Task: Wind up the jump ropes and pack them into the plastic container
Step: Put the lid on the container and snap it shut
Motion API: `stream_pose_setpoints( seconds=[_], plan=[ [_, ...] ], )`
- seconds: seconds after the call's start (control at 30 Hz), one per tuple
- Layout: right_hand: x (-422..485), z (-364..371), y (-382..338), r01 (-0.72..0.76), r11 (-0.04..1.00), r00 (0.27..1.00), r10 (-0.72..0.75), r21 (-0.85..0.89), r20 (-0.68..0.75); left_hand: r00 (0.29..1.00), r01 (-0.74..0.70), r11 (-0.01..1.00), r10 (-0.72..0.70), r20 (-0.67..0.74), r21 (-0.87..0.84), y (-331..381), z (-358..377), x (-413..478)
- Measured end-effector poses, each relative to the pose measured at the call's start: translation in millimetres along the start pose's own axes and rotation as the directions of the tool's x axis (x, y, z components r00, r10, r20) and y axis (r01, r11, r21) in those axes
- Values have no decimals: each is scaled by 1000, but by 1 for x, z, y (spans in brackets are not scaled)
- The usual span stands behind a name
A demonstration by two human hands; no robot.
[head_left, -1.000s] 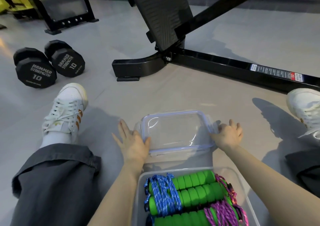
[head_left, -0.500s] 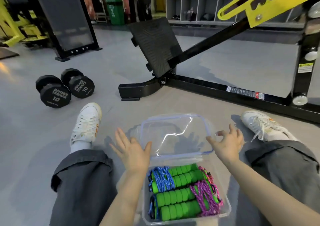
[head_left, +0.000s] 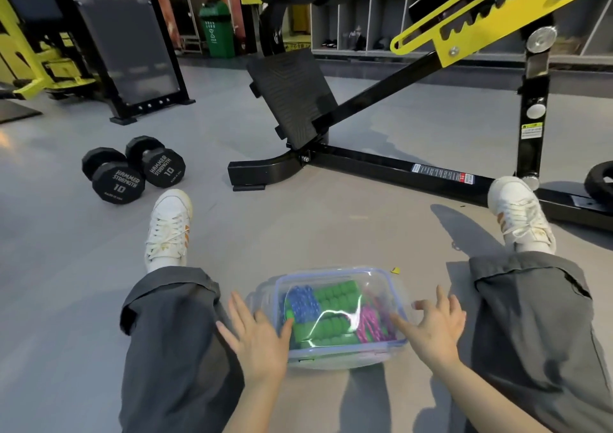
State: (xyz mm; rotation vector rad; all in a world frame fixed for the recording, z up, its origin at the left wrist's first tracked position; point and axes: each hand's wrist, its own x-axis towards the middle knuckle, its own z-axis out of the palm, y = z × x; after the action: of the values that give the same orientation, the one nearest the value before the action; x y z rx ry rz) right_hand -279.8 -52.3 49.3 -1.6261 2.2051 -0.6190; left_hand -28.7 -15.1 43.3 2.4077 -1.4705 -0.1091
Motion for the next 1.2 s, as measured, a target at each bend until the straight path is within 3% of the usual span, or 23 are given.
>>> stream_pose_setpoints(
  seconds=[0.27, 0.43, 0.53, 0.6, 0.77, 0.93, 1.2],
  plan=[
    [5, 7, 1, 31, 999, 998, -31, 11, 60, 991, 34, 997, -42, 127, 65, 0, 1, 9],
    [5, 10, 3, 31, 993, 996, -40, 115, 82, 999, 32, 999, -31, 42, -34, -8, 17, 6],
    [0, 11, 8, 13, 985, 992, -34, 175, 122, 1000, 2, 1000, -2, -22, -2, -10, 30, 2],
    [-1, 11, 10, 13, 982, 989, -40, 191, 139, 999, -26, 1000, 26, 24, 4, -8, 30, -4],
    [2, 8, 11, 63, 992, 985, -80, 110, 154, 966, -237, 971, 239, -100, 37, -10, 30, -13],
    [-2, 9, 12, 84, 991, 982, -100, 101, 161, 824, -566, 820, 567, 14, 87, -12, 43, -24],
    [-5, 9, 24, 135, 977, 966, -167, 165, 198, 794, -606, 783, 607, 37, 140, -18, 49, -37]
  ],
)
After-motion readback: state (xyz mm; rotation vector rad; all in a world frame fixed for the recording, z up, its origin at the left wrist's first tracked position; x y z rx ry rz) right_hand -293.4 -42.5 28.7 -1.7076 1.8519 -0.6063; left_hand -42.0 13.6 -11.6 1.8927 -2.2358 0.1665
